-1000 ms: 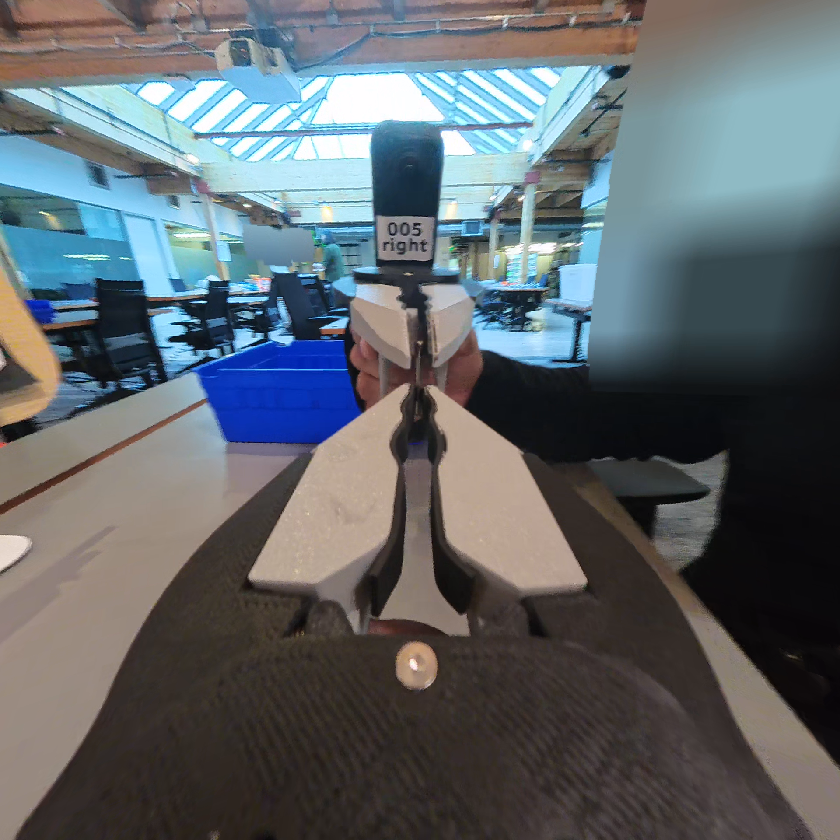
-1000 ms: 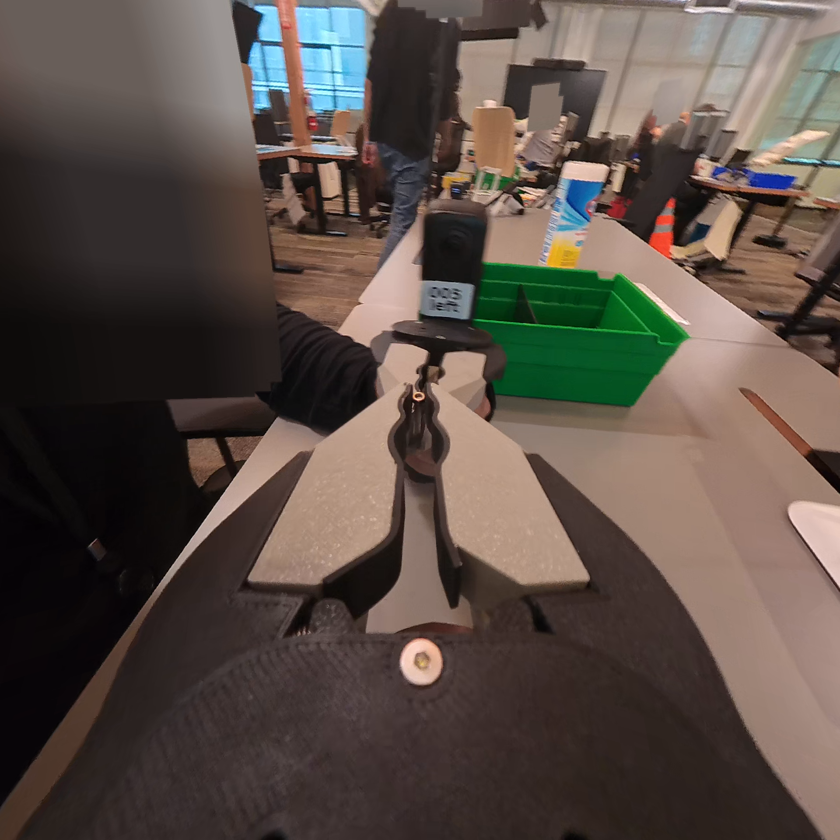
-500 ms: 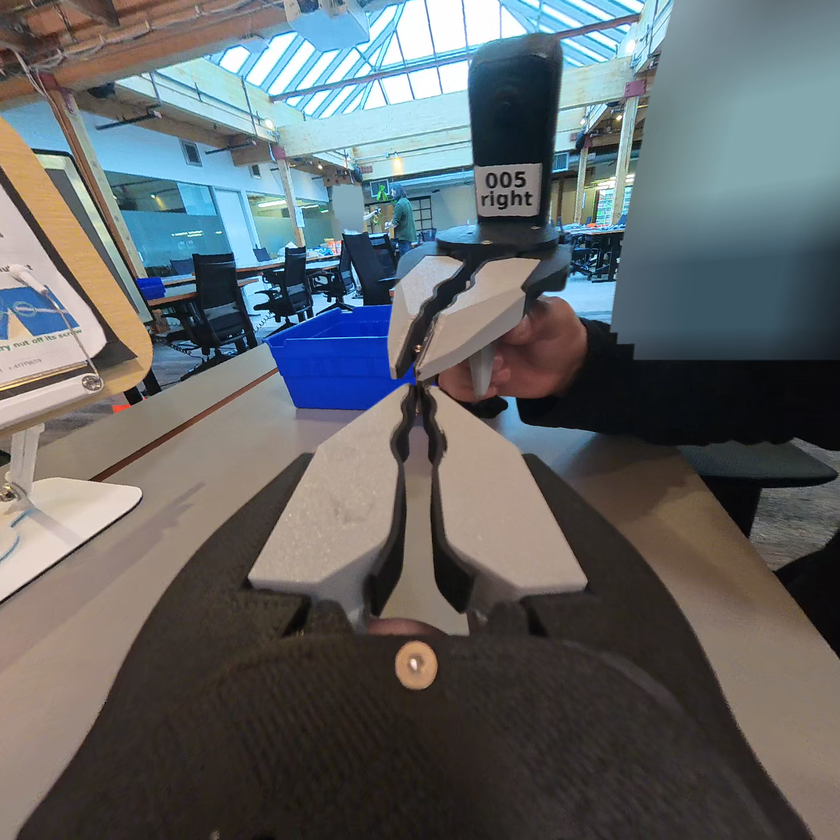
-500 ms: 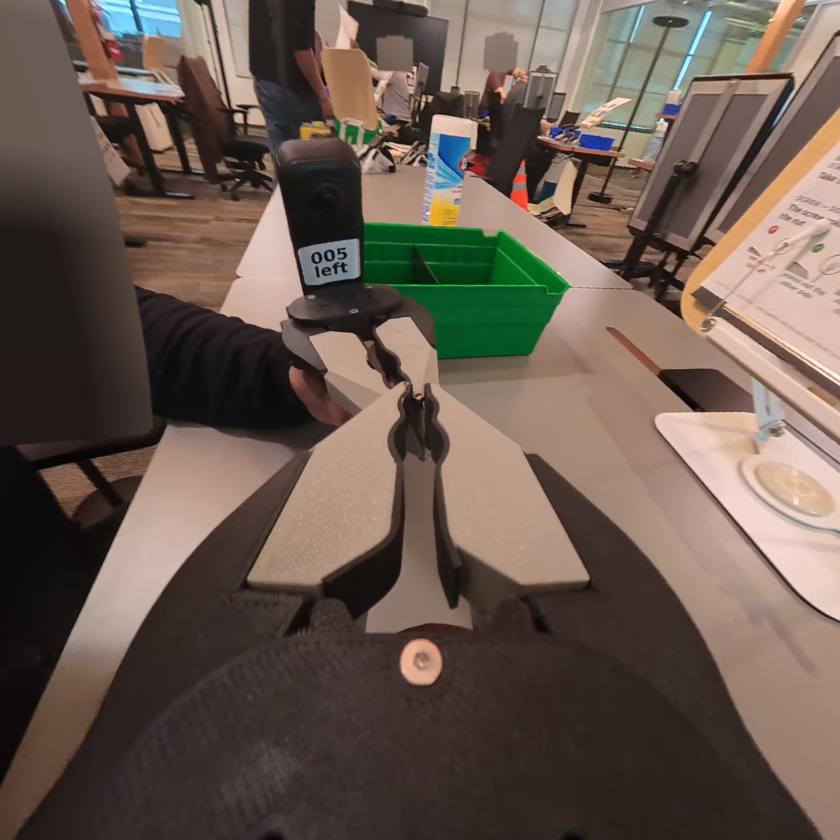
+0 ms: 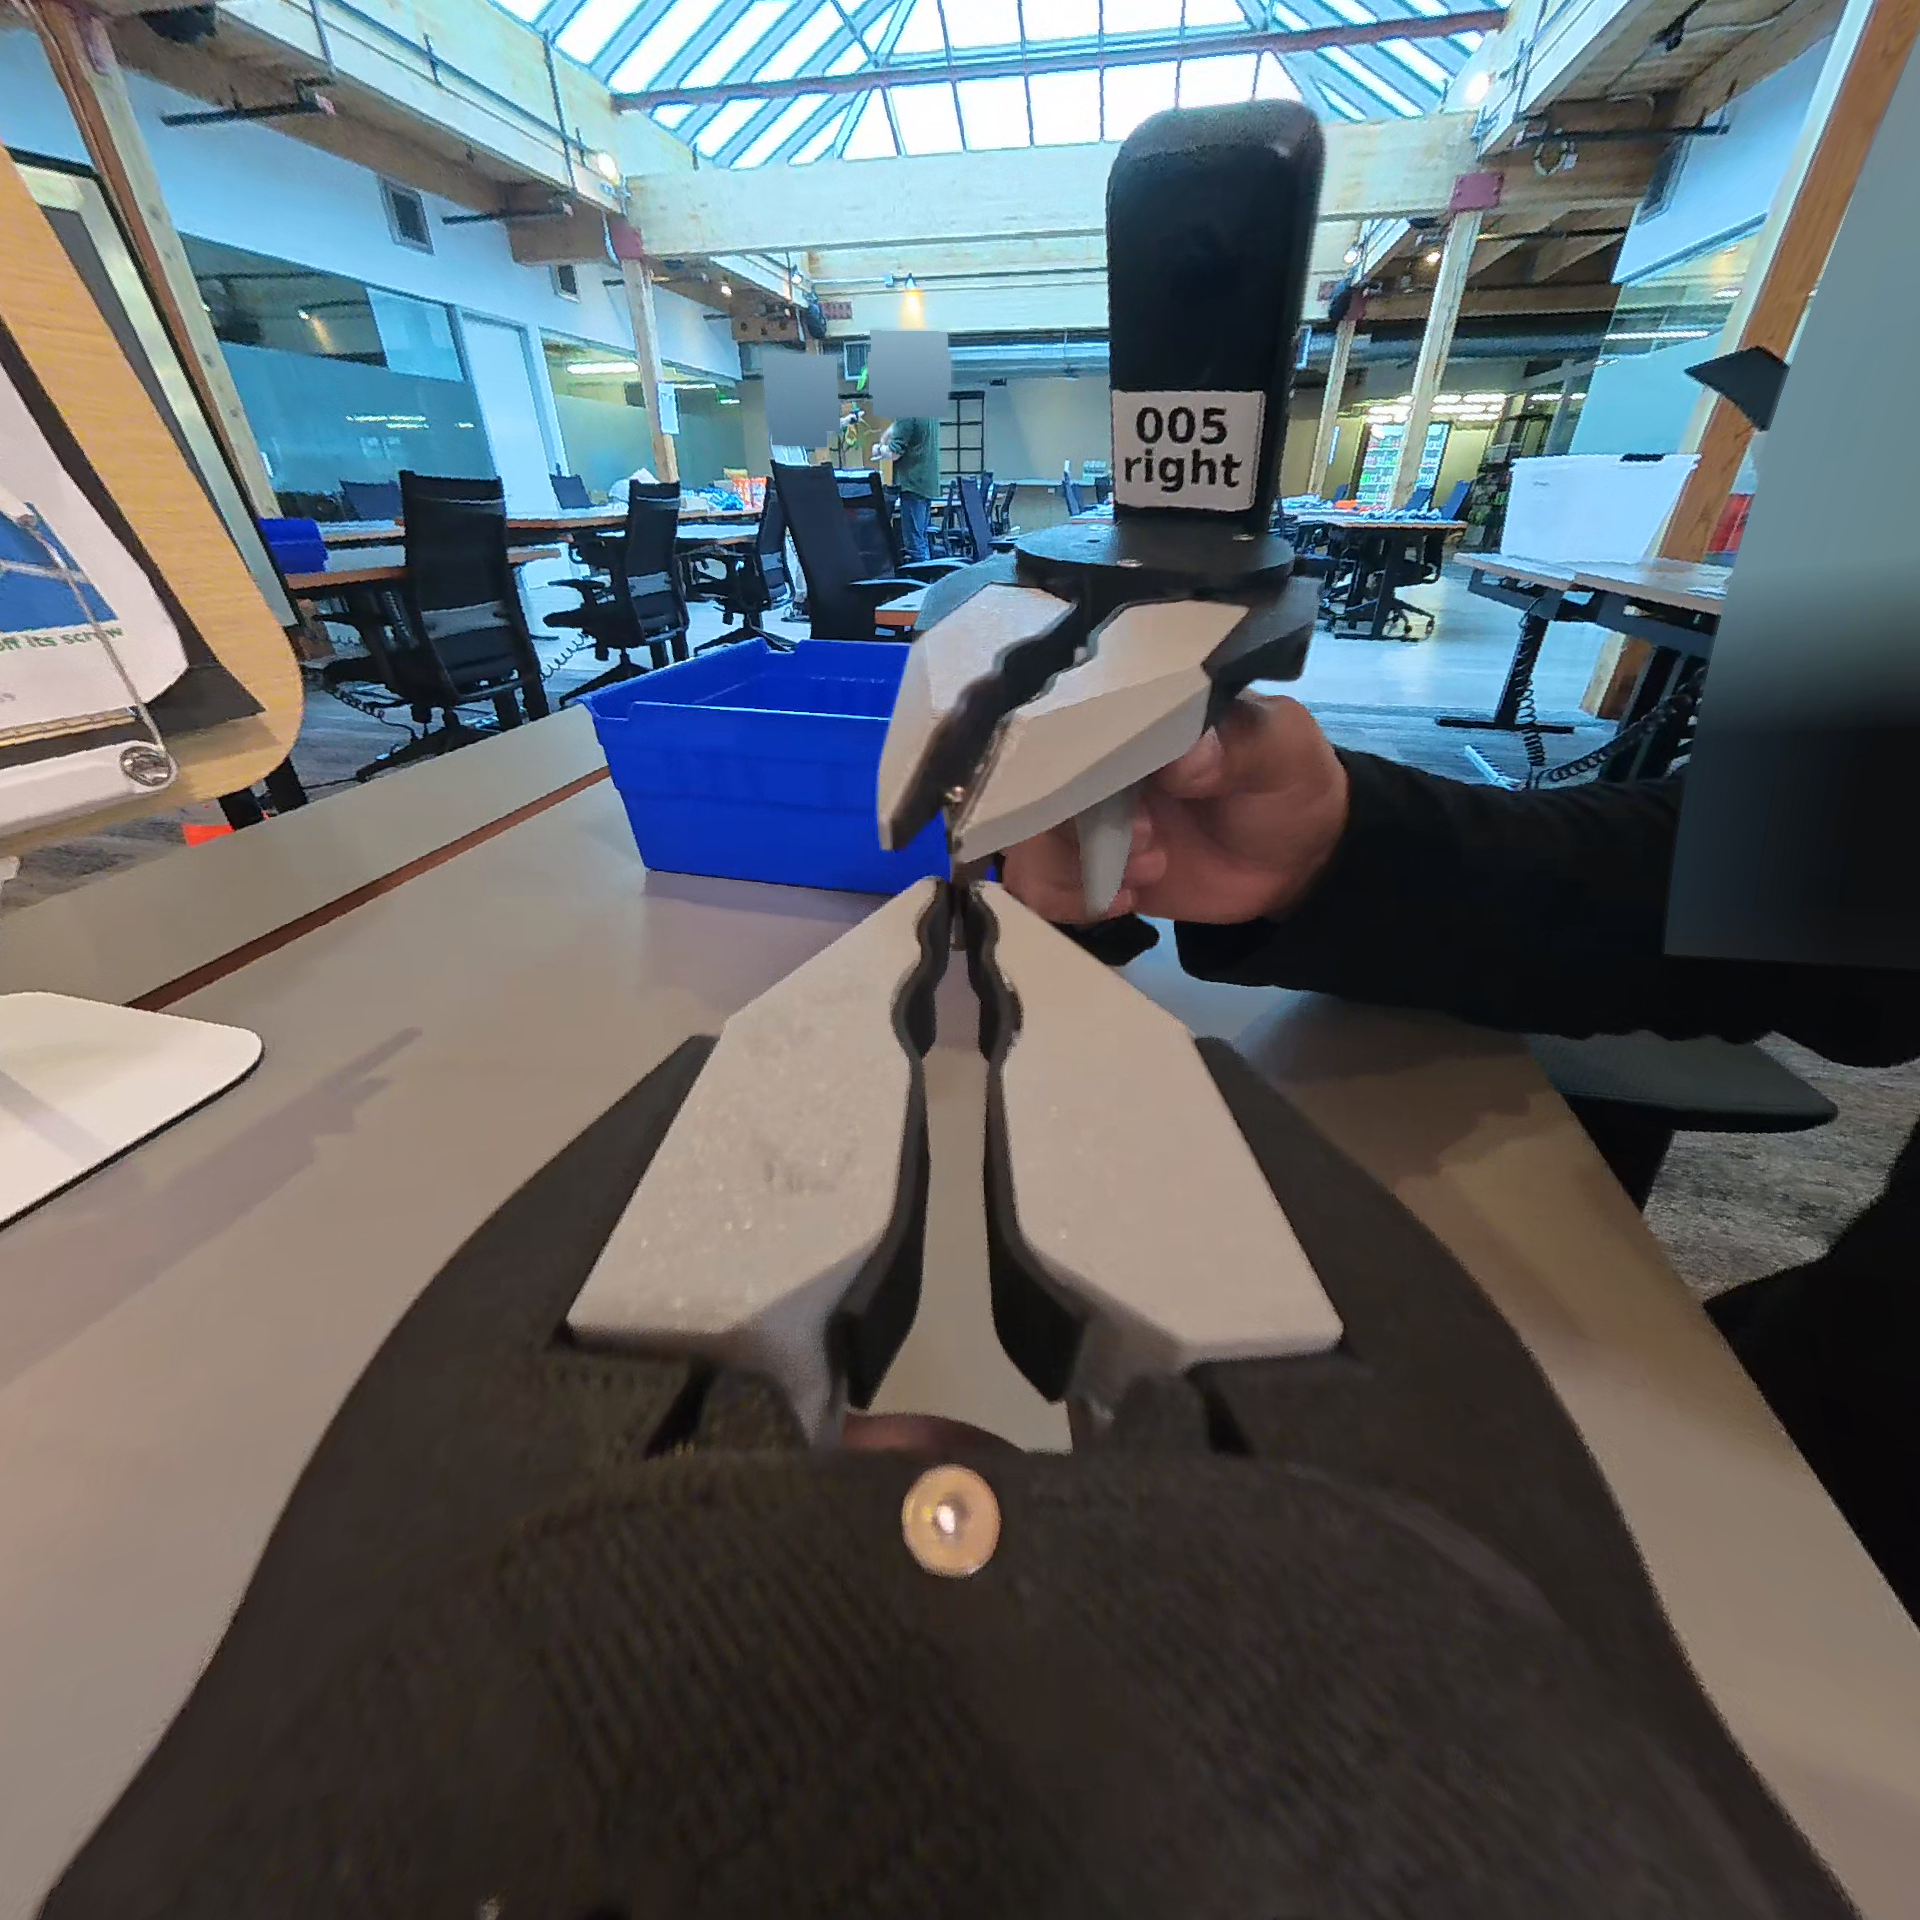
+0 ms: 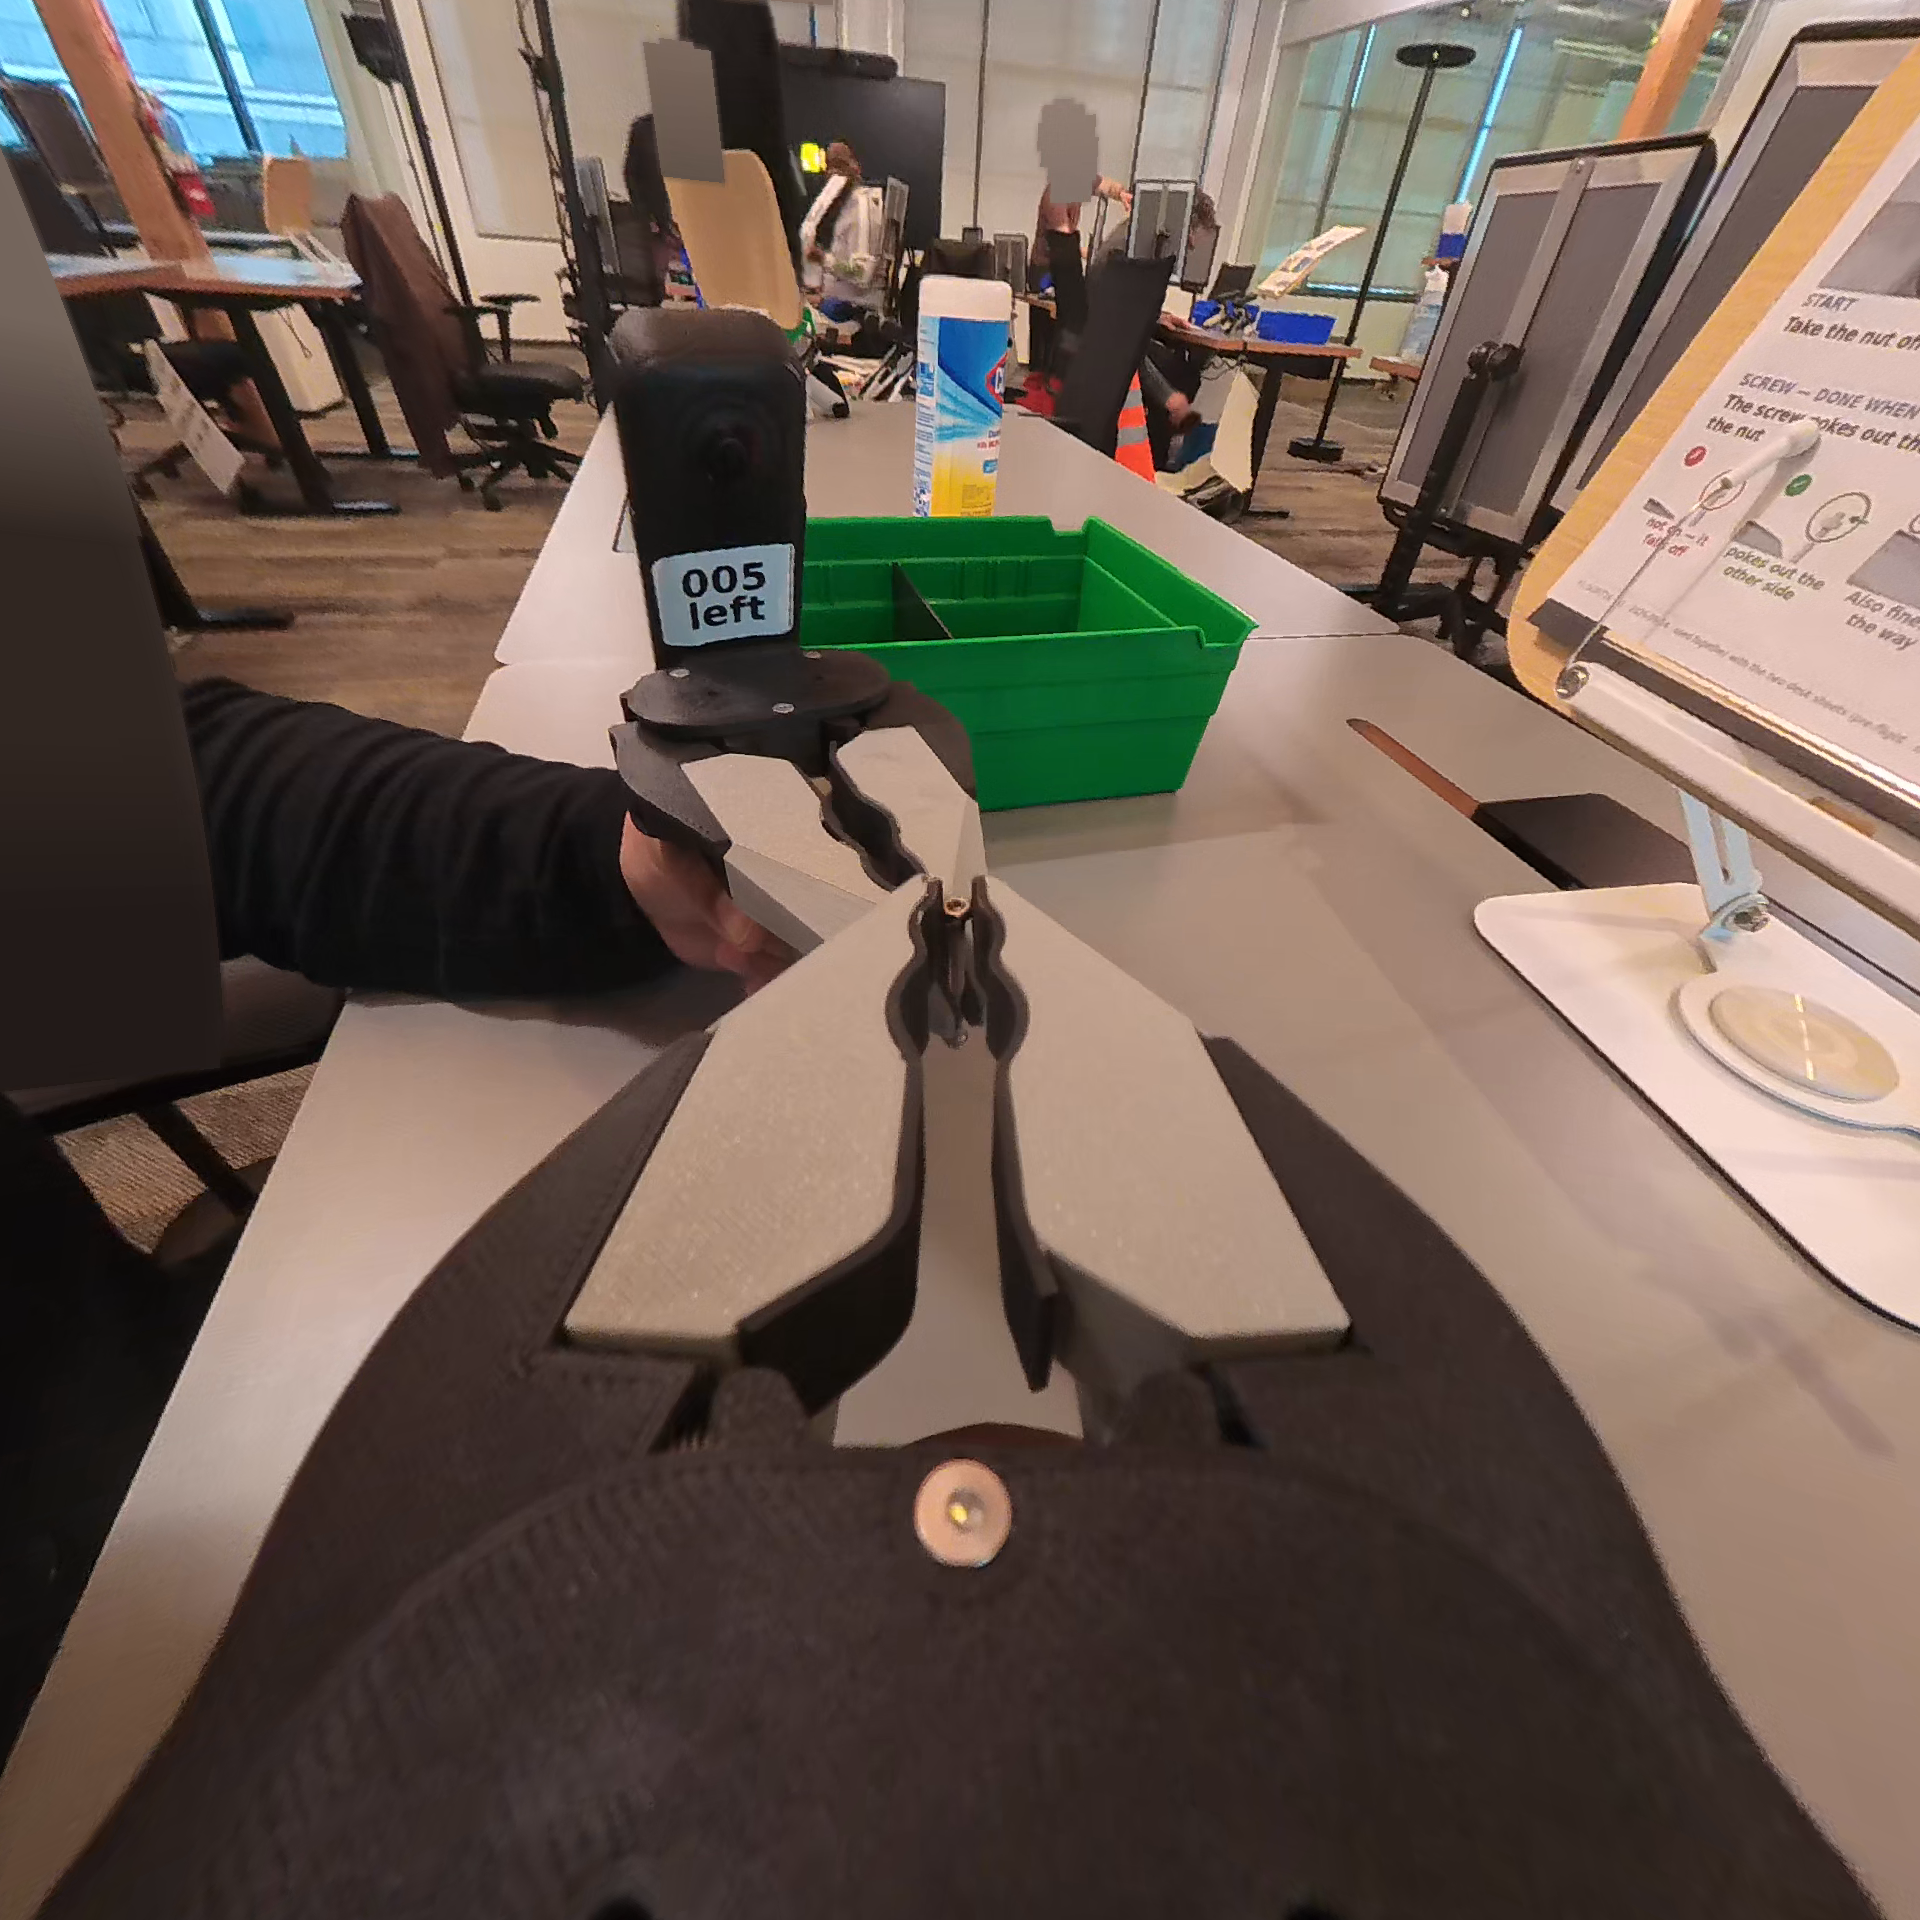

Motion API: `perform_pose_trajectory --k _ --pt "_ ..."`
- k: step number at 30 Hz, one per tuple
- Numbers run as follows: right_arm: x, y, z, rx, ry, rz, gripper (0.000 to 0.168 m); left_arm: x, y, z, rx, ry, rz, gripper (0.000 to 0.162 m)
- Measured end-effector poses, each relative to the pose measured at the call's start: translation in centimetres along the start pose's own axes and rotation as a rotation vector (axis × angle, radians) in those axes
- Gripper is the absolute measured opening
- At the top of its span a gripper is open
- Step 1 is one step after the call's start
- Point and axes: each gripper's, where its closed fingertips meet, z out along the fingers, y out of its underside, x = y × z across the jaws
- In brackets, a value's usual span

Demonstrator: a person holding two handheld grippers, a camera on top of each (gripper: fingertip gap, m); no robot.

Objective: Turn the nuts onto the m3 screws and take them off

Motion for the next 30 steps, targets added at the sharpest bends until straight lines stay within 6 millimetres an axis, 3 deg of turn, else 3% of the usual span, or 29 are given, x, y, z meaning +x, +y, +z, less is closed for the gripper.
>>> perform_pose_trajectory --k 7,12,18,30 --pt "-0.4 -0.8 -1.3 0.064 -0.068 0.022 0.017 0.0 0.0 -0.1 0.005 0.014 -0.026 0.000" --pt "0.0 -0.6 -2.9 0.080 -0.110 0.027 0.017 0.6 0.2 0.1 -0.001 0.057 -0.057 0.000" --pt "-1.5 -0.6 -2.6 0.088 -0.255 0.037 0.013 1.5 1.0 0.5 -0.042 0.101 -0.065 0.000" --pt "-2.6 1.1 -2.4 -0.008 -0.353 -0.026 0.010 2.7 2.0 0.8 -0.113 0.171 -0.098 0.000"
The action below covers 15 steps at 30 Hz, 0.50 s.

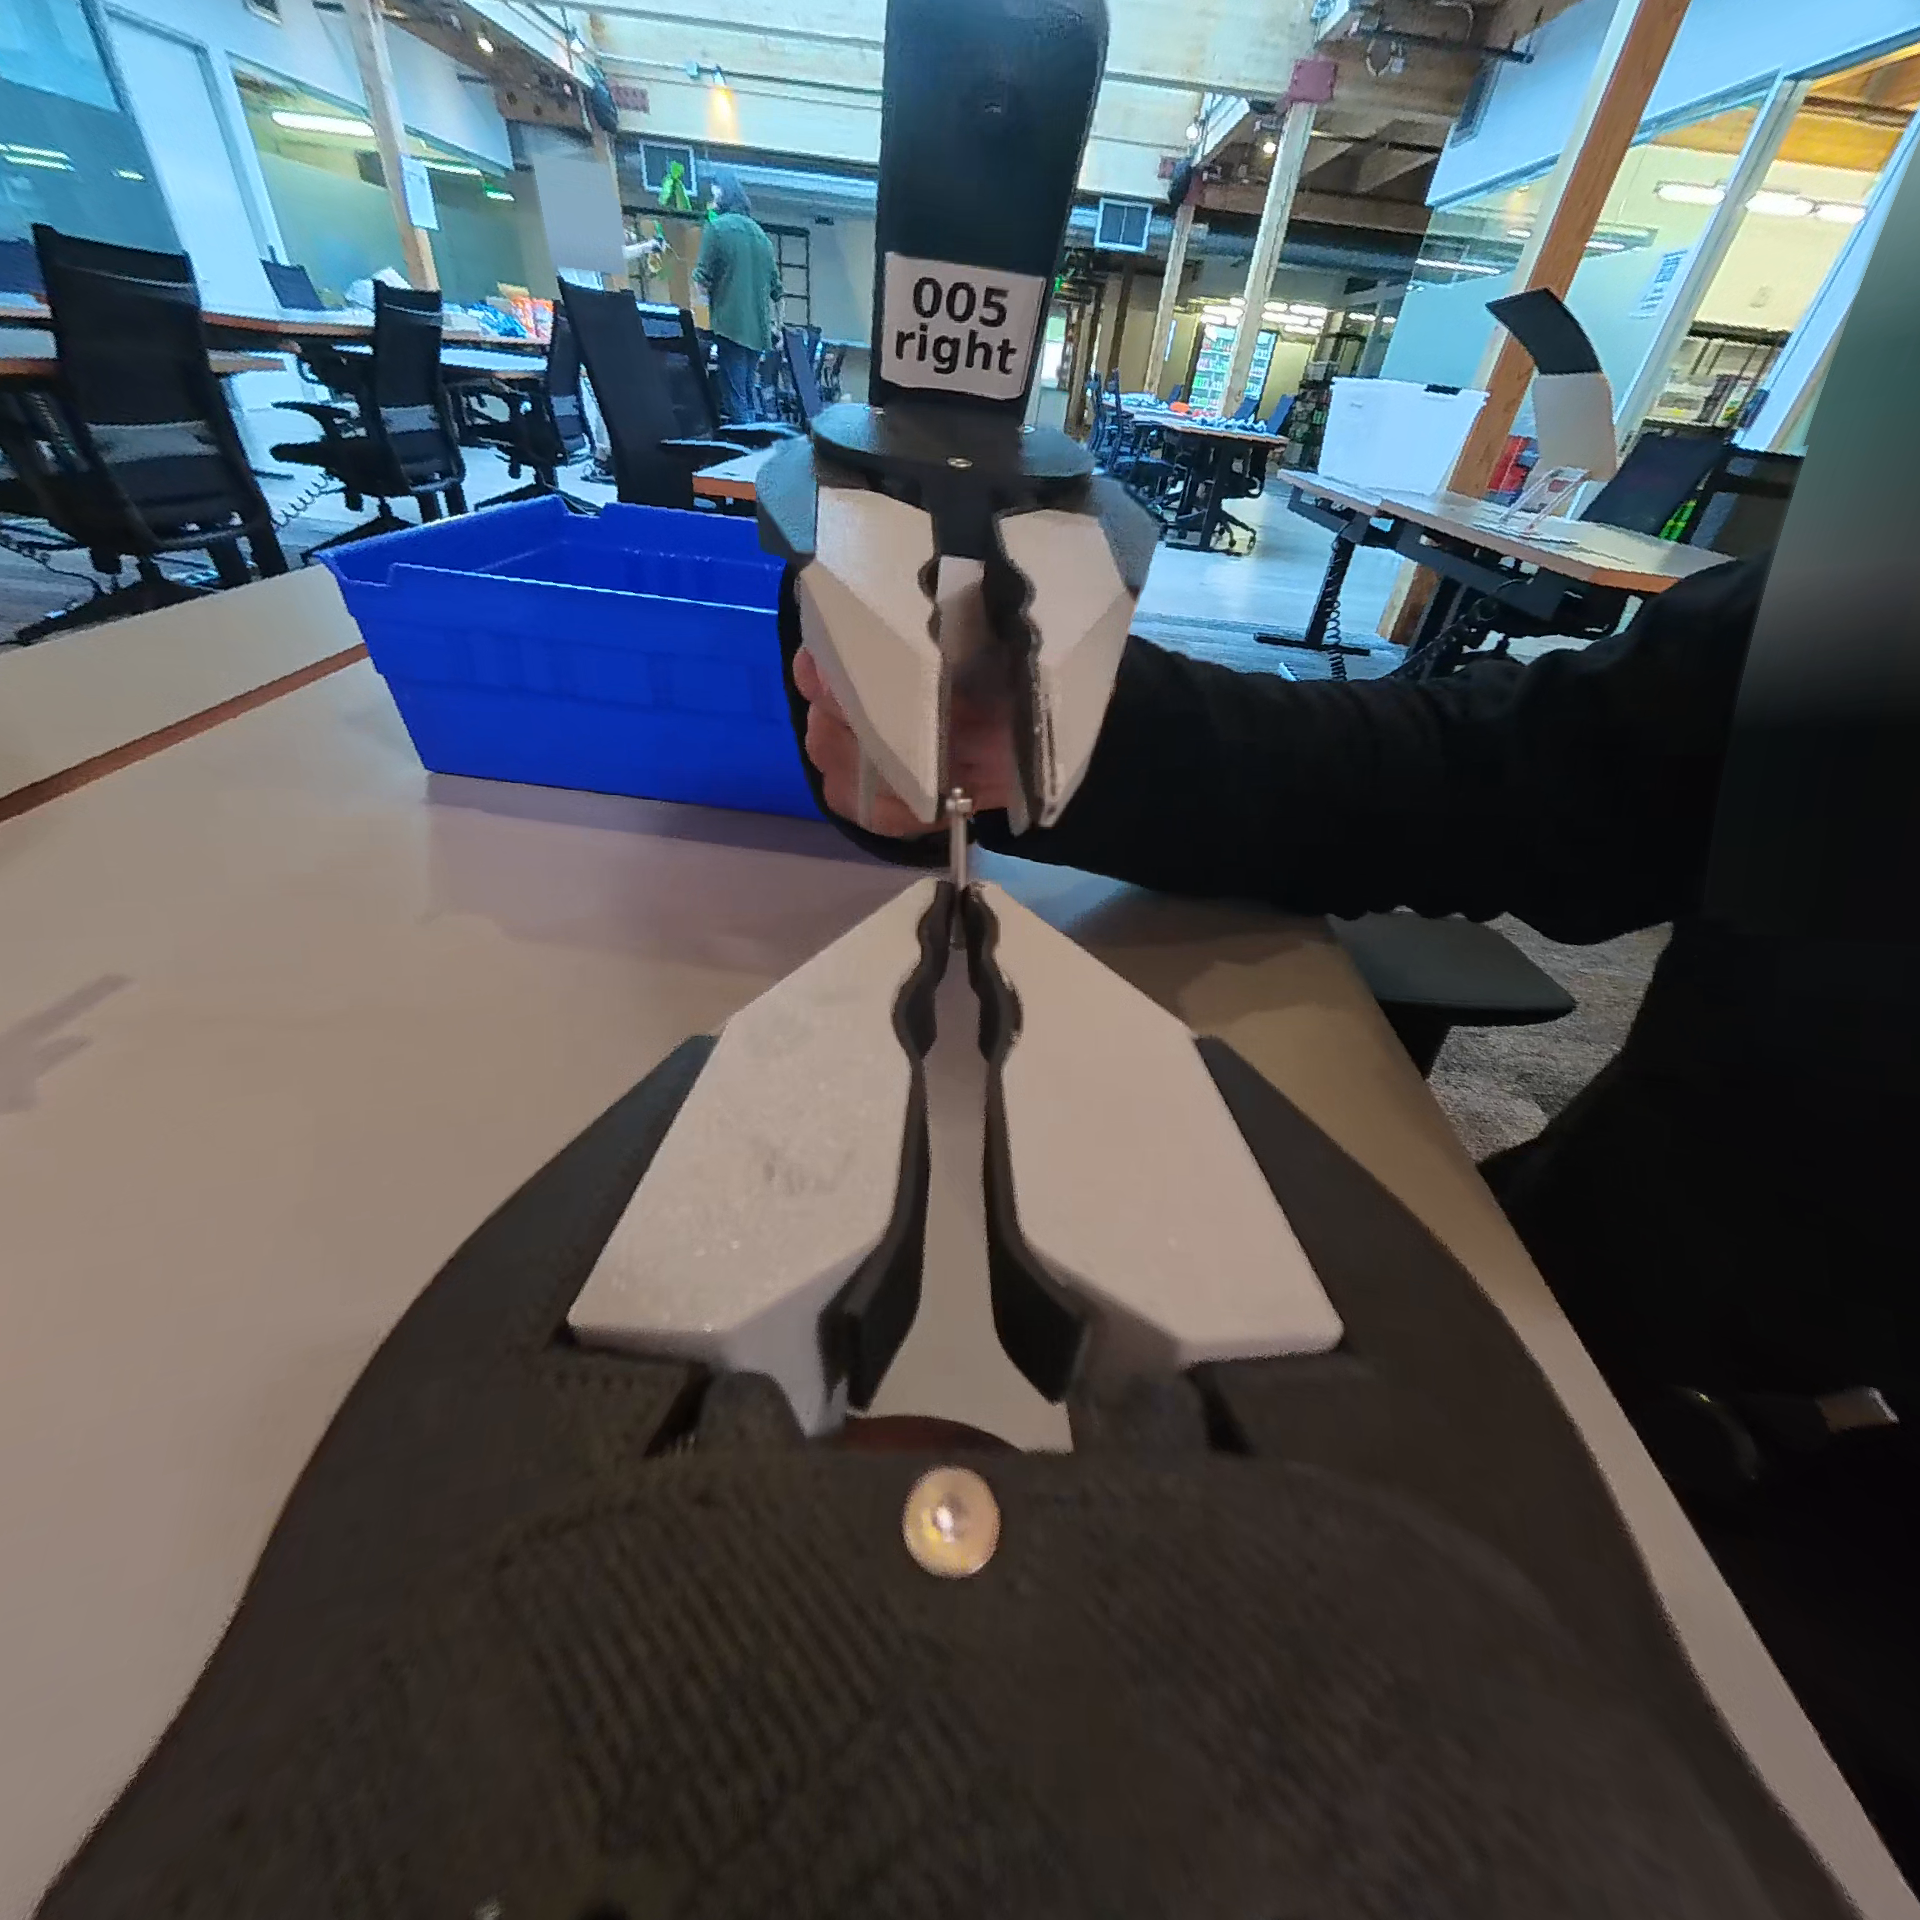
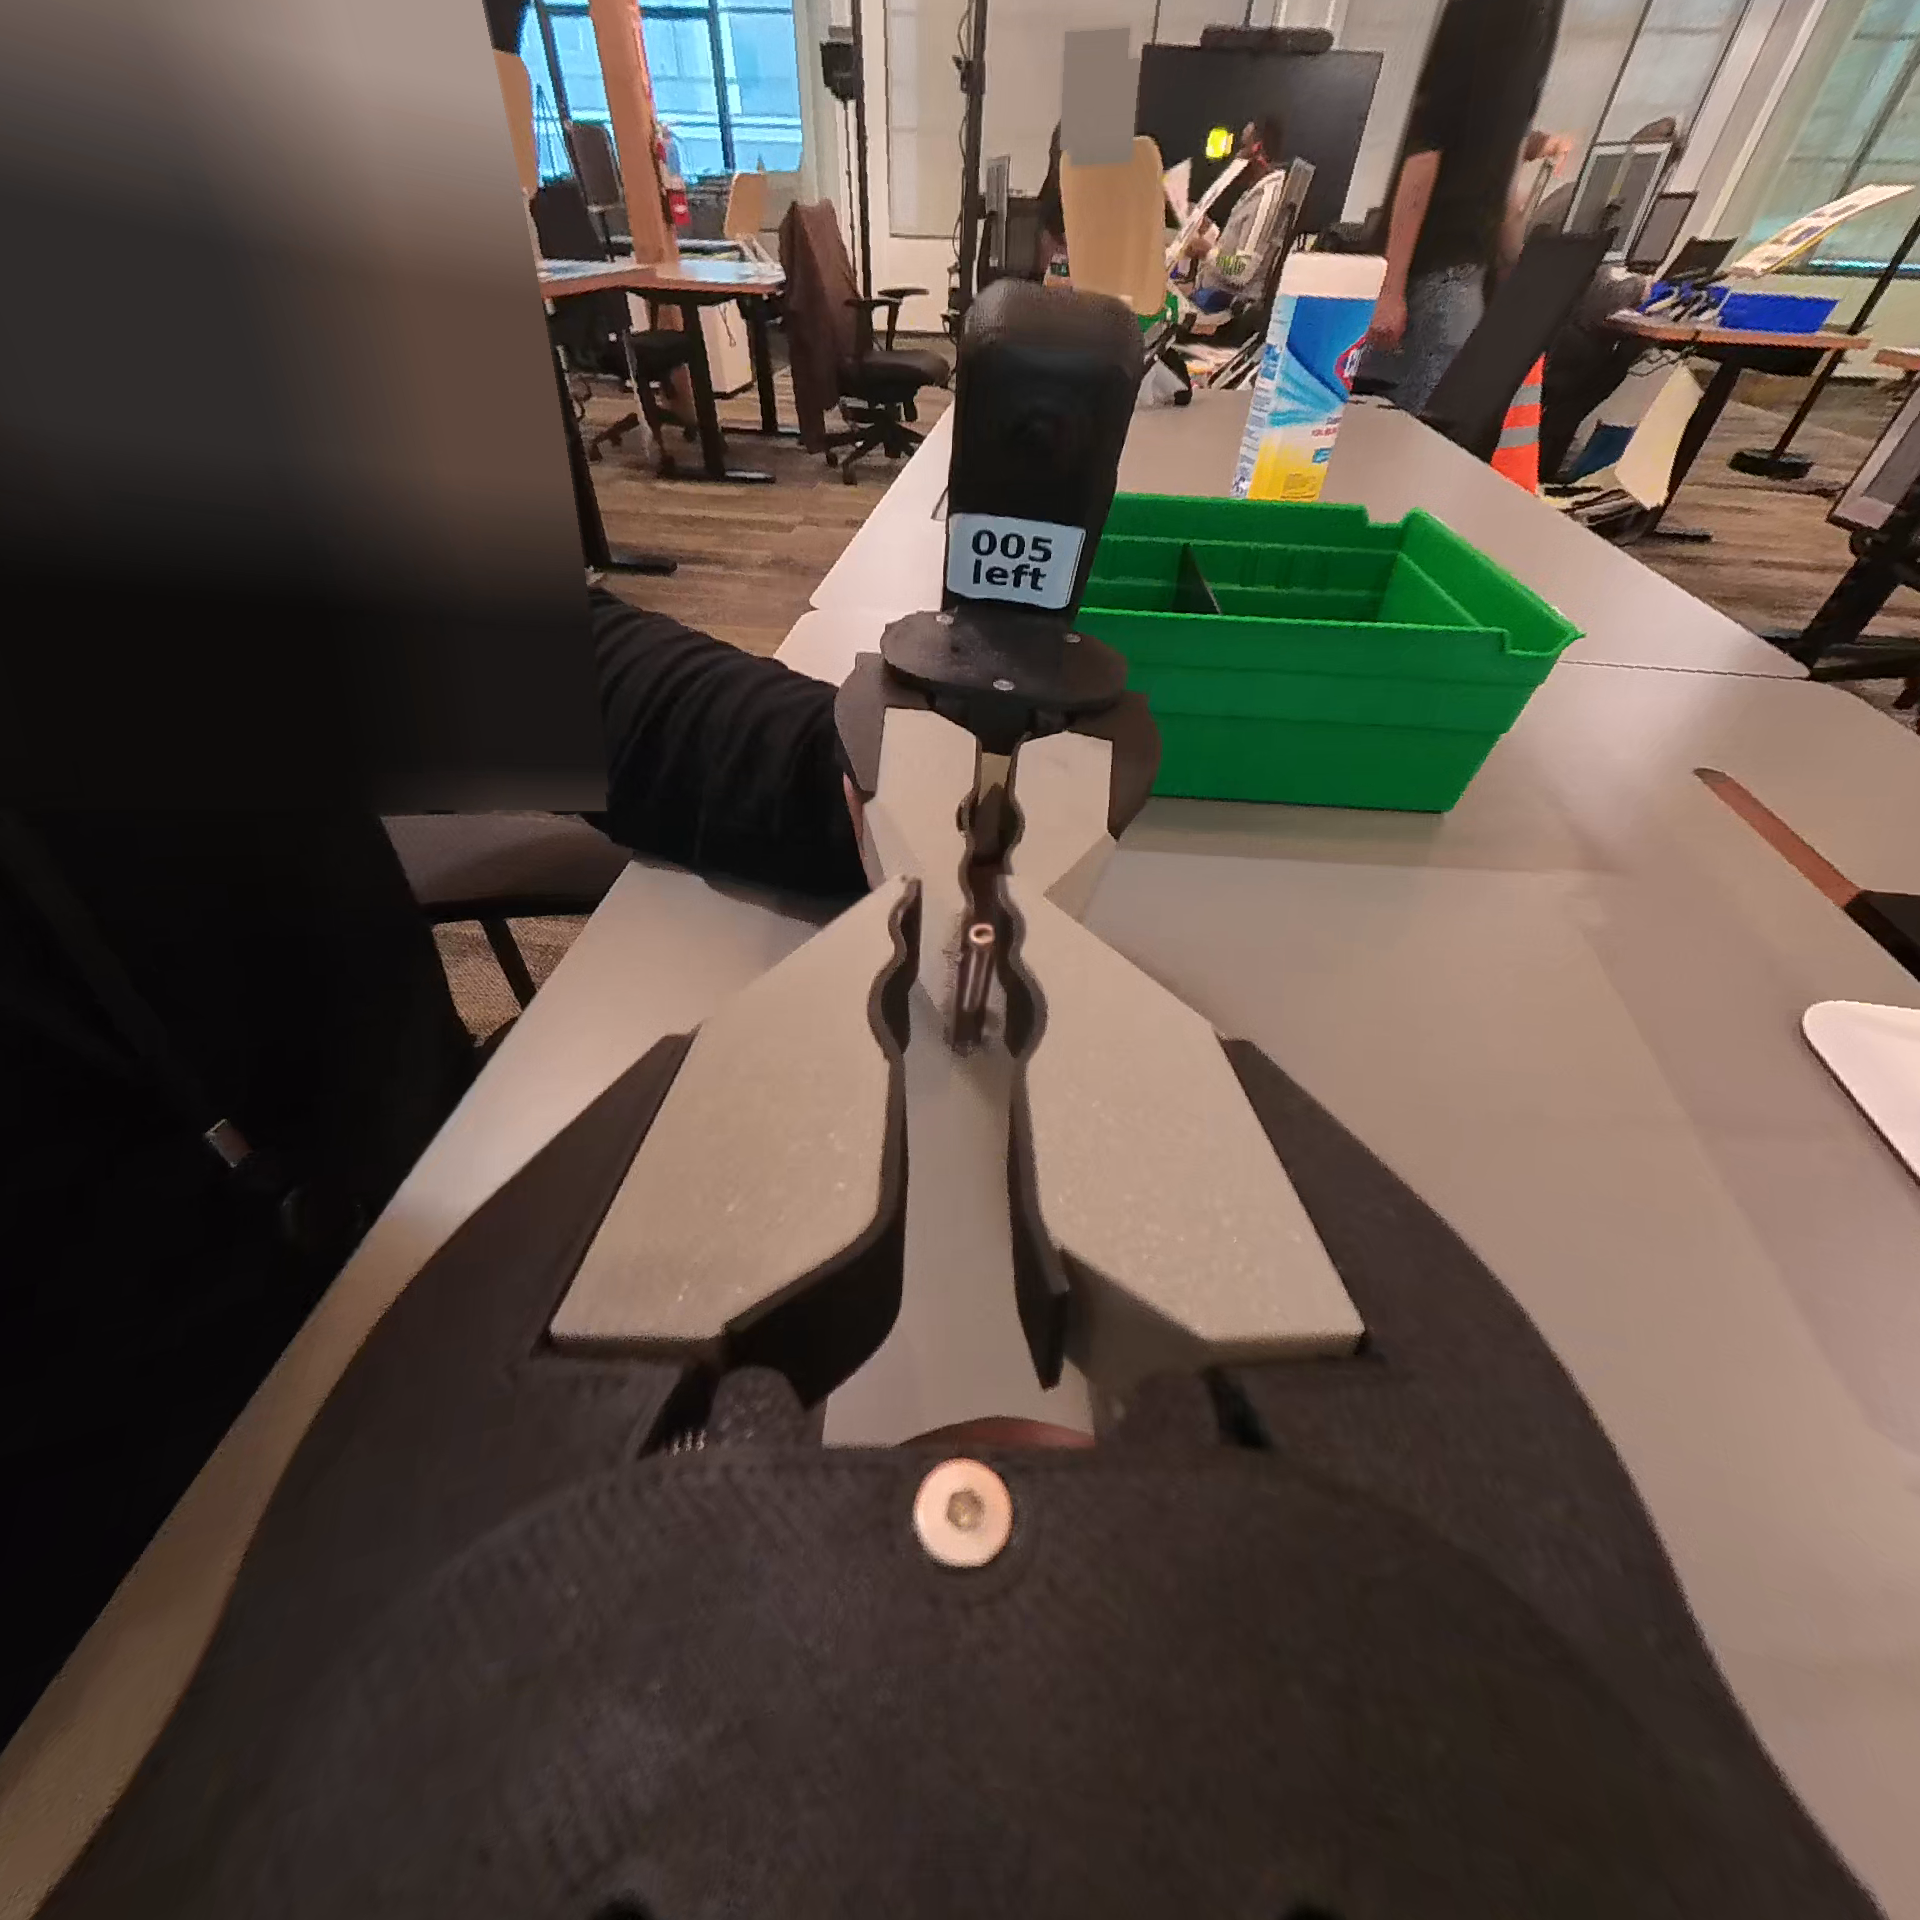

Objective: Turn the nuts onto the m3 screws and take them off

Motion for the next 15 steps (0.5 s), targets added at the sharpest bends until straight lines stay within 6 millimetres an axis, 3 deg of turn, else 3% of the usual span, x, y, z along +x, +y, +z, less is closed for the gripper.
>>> perform_pose_trajectory --k 15 --pt "-0.66 0.59 0.44 0.011 -0.033 0.014 0.011 0.60 -0.18 0.19 0.002 0.023 0.001 0.000"
